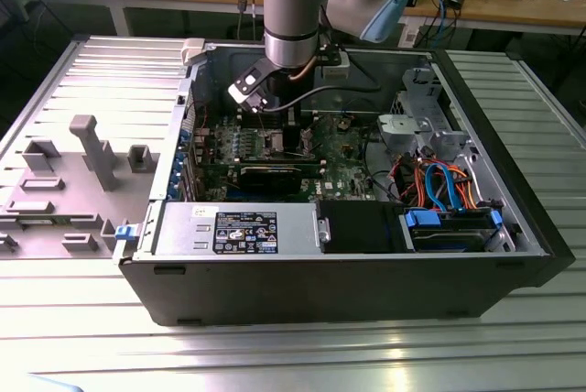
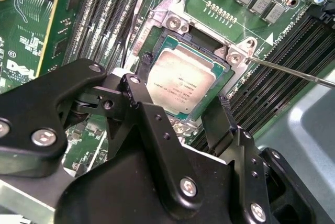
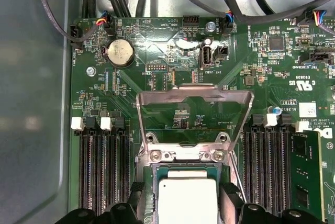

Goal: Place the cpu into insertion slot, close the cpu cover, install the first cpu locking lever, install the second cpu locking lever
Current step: 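Place the cpu into insertion slot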

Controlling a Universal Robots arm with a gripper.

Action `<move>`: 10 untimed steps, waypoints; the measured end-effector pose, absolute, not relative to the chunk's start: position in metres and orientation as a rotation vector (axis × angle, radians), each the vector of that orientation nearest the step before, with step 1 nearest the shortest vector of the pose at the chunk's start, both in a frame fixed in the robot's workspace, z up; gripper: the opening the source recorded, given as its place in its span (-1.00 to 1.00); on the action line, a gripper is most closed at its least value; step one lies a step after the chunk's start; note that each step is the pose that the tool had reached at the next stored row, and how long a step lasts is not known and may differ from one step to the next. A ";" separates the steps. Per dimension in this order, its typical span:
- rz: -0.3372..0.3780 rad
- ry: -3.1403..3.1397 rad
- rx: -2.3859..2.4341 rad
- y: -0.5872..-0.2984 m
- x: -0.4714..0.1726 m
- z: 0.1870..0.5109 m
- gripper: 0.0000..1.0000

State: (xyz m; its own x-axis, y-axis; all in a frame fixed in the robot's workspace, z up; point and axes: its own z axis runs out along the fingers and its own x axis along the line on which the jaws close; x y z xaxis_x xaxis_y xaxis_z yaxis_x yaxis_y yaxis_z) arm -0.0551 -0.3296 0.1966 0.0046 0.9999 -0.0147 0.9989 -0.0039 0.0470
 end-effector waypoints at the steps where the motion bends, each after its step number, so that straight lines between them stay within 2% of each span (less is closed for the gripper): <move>1: 0.033 2.185 2.194 -0.330 -0.055 0.197 0.34; 10: 0.016 2.179 2.187 -0.329 -0.055 0.208 0.34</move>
